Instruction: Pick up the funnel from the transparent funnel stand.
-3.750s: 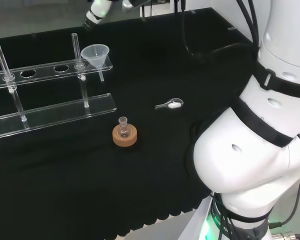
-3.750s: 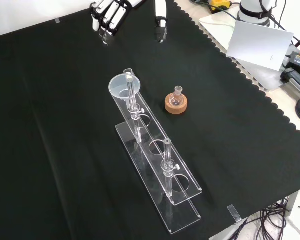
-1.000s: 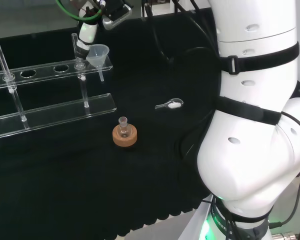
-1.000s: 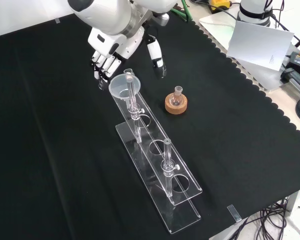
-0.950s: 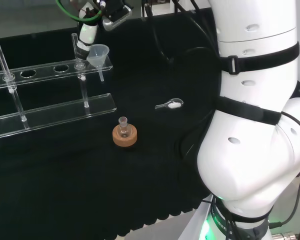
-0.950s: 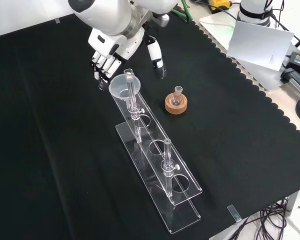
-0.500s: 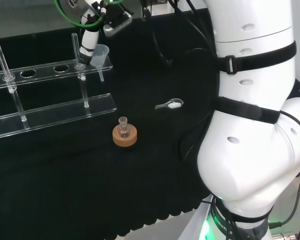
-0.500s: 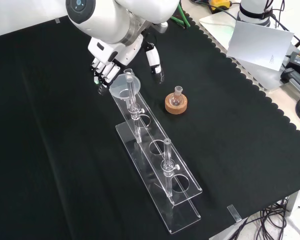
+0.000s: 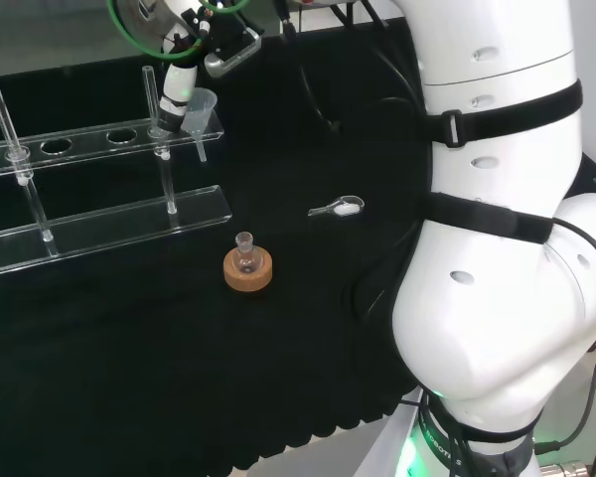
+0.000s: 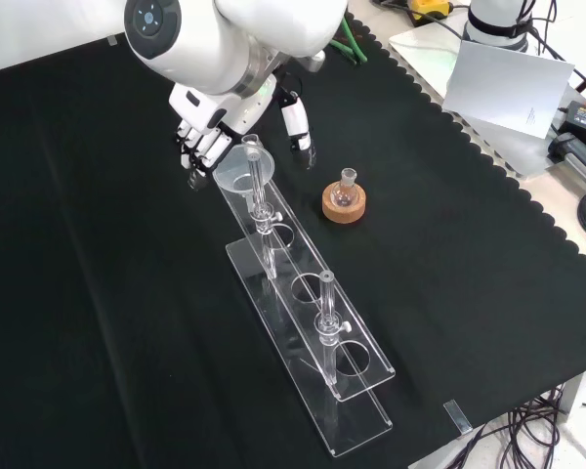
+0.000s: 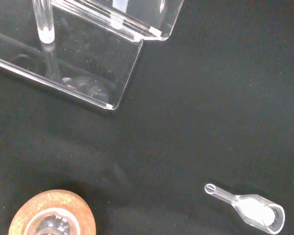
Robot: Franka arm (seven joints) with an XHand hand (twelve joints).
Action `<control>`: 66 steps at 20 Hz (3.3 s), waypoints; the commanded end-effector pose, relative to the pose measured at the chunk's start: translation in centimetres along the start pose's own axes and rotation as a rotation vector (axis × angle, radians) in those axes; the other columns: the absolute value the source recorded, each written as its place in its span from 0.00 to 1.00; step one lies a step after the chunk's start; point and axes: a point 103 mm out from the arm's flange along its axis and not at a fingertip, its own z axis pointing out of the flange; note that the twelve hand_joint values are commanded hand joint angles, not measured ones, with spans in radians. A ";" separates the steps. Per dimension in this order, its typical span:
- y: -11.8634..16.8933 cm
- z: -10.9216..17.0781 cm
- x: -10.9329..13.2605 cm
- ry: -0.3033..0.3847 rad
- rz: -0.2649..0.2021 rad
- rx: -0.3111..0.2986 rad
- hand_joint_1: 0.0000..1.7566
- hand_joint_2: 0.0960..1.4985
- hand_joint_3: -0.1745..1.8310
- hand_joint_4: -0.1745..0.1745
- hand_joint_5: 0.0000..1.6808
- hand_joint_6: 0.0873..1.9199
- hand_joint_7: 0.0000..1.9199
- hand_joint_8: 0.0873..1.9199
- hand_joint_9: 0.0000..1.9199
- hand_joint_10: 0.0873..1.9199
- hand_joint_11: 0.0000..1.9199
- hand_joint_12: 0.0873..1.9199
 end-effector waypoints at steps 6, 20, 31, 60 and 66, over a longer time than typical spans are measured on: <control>0.9 0.6 -0.1 -0.008 0.018 0.019 0.31 0.40 0.09 0.20 0.00 0.00 0.00 0.20 0.00 0.26 0.00 0.43; 1.3 1.1 -0.5 -0.029 0.027 0.035 0.31 0.41 0.09 0.26 0.00 0.00 0.01 0.26 0.00 0.23 0.00 0.36; 1.6 0.9 -0.8 -0.046 0.049 0.014 0.33 0.43 0.10 0.32 0.07 0.00 0.11 0.28 0.00 0.31 0.00 0.36; 1.9 0.9 -0.6 -0.041 0.064 0.012 0.36 0.46 0.10 0.42 0.18 0.00 0.24 0.26 0.02 0.38 0.00 0.38; 1.9 1.0 -0.6 -0.045 0.067 0.002 0.37 0.47 0.11 0.45 0.22 0.00 0.28 0.26 0.04 0.38 0.00 0.39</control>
